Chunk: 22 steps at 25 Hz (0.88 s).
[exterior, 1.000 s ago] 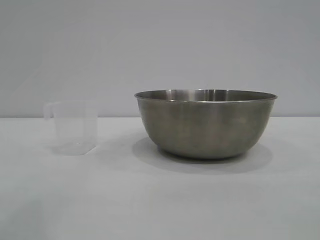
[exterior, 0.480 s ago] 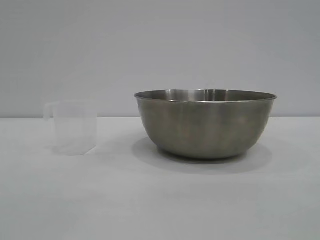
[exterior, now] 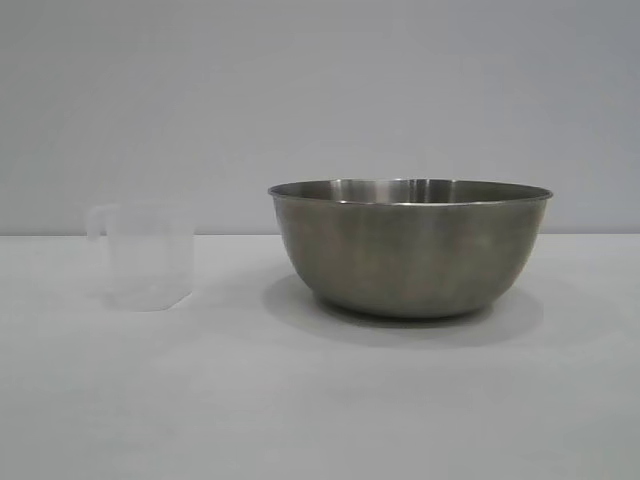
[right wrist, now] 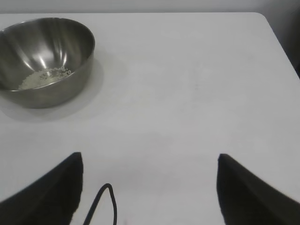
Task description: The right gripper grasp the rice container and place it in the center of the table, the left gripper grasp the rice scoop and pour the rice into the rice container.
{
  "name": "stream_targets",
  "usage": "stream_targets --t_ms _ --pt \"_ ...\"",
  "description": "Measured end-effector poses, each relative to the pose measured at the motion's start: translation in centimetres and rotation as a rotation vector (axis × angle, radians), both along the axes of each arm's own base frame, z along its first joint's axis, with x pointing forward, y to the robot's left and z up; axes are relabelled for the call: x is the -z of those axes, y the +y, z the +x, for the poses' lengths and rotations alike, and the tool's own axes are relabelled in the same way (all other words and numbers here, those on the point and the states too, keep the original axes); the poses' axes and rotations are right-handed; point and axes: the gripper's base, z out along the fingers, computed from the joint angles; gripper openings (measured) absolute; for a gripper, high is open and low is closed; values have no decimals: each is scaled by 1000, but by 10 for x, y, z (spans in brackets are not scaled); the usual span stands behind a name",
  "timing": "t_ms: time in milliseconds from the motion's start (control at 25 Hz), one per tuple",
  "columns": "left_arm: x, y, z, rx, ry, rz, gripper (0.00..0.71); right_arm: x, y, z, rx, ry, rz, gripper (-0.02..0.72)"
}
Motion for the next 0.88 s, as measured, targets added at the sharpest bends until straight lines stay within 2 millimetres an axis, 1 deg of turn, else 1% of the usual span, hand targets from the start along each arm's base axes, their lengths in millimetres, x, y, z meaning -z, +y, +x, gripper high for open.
stream_targets --t_ms 200,320,400,880 --pt "1 4 -1 -22 22 34 311 0 0 0 0 0 0 544" --pt "9 1 1 10 58 39 311 0 0 0 0 0 0 544" --pt "10 -1 1 43 70 46 311 0 0 0 0 0 0 544" --pt "11 -1 1 54 76 55 311 0 0 0 0 0 0 544"
